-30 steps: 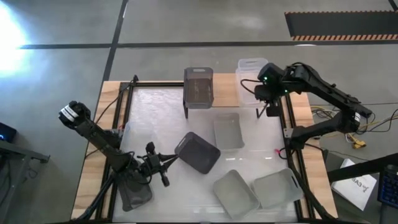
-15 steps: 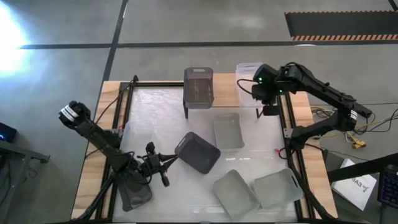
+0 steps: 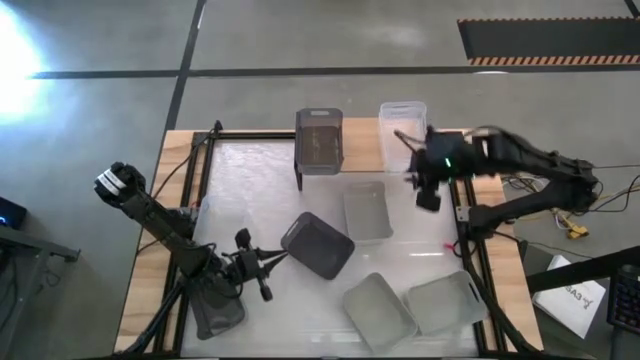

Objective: Stack baskets on shelf by color
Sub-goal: Stack the bottom black bin on top of the black bin on the shelf

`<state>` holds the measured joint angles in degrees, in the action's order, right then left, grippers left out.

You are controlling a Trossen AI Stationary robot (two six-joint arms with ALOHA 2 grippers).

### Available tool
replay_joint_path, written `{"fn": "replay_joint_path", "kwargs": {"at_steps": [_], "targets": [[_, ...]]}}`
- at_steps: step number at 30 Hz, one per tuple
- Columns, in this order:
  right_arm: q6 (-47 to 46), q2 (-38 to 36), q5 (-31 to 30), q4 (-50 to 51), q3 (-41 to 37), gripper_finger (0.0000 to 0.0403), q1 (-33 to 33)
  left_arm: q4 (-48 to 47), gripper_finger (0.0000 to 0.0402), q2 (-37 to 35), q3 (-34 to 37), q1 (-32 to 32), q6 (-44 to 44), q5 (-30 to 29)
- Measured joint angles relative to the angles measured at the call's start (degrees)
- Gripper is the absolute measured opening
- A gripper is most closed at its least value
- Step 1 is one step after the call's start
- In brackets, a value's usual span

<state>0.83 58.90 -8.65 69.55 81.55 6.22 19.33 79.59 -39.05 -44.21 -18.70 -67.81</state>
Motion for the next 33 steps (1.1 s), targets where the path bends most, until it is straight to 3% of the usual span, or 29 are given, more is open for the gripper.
{"fn": "replay_joint_path", "kwargs": {"at_steps": [3,8,11,13,16,20,24,29,33], "targets": [[-5.71,-3.42,-4.98,-10.45,-7.86,0.0064,-11.93,-0.14,0.0012,0.0,-1.54,0.0,5.13,0.59],[-10.88,-3.18,-14.82,-26.59,-20.99,0.0035,-30.8,-1.16,0.0012,0.0,-7.21,0.0,17.07,8.0],[-12.17,0.18,-20.76,-38.65,-27.63,0.0026,-39.41,-9.37,0.0012,-0.02,-12.95,0.0,18.97,10.62],[-12.27,3.15,-23.75,-46.11,-30.55,0.0021,-44.06,-20.74,0.0012,-0.02,-18.25,-0.02,15.59,11.93],[-12.41,8.48,-28.69,-54.1,-32.77,0.0015,-49.61,-40.72,0.0012,0.02,-26.93,0.12,3.51,15.84],[-14.2,15.49,-34.83,-56.6,-32.27,0.0011,-54.63,-59.69,0.0012,1.16,-35.28,0.61,-10.22,20.74],[-15.4,21.39,-36.54,-56.5,-30.48,0.0011,-56.74,-71.06,0.0012,3.07,-40.77,1.28,-15.73,34.37],[-15.34,26.93,-36.55,-56.51,-28.02,0.0011,-56.96,-84.72,0.0012,8.23,-44.55,1.38,-15.57,58.23],[-13.74,29.6,-36.57,-56.22,-26.39,0.0011,-56.96,-98.81,0.0012,14.46,-45.63,1.27,-13.98,73.43]]}}
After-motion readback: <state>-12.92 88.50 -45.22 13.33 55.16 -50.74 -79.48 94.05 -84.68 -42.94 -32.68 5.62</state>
